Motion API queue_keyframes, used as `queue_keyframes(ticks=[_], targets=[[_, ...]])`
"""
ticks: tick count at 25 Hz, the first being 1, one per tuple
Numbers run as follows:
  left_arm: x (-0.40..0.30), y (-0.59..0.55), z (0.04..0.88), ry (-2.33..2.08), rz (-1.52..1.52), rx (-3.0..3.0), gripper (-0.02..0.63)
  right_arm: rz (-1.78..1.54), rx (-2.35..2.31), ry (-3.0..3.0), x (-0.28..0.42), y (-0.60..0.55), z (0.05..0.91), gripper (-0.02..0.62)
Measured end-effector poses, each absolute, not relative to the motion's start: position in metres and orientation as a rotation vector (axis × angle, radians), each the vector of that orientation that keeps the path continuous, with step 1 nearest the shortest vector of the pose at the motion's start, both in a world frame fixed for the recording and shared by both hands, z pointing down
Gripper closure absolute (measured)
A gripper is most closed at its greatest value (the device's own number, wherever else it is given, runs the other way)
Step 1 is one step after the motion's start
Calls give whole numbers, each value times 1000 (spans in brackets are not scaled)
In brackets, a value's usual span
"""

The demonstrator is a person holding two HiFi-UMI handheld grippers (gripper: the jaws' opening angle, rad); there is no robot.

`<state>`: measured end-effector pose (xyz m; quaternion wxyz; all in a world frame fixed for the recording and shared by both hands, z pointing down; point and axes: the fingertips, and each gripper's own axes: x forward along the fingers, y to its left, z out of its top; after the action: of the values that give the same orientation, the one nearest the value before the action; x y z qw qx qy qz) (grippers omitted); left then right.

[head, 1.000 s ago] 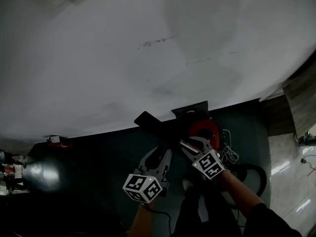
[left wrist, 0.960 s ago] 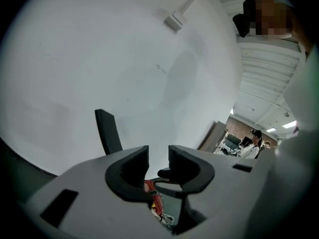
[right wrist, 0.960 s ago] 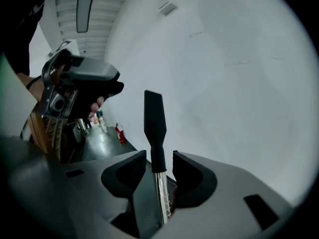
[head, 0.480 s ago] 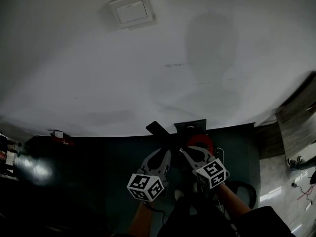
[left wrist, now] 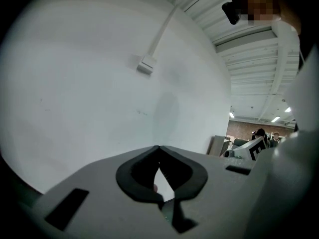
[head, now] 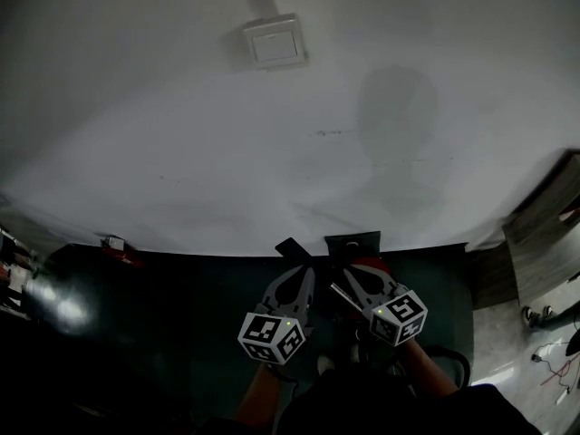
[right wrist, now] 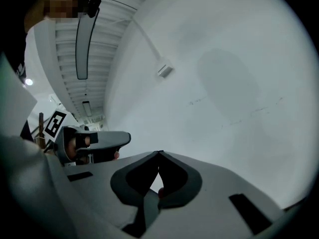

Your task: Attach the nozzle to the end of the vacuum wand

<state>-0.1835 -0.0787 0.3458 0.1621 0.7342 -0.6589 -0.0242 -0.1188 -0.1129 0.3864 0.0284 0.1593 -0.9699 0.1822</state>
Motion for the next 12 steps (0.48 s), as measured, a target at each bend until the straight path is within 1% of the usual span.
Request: queue_keyframes(ticks=[12], targets=[[-188, -78, 328, -1916, -87, 2144, 602, 579, 506, -3047, -127, -110, 363, 578]])
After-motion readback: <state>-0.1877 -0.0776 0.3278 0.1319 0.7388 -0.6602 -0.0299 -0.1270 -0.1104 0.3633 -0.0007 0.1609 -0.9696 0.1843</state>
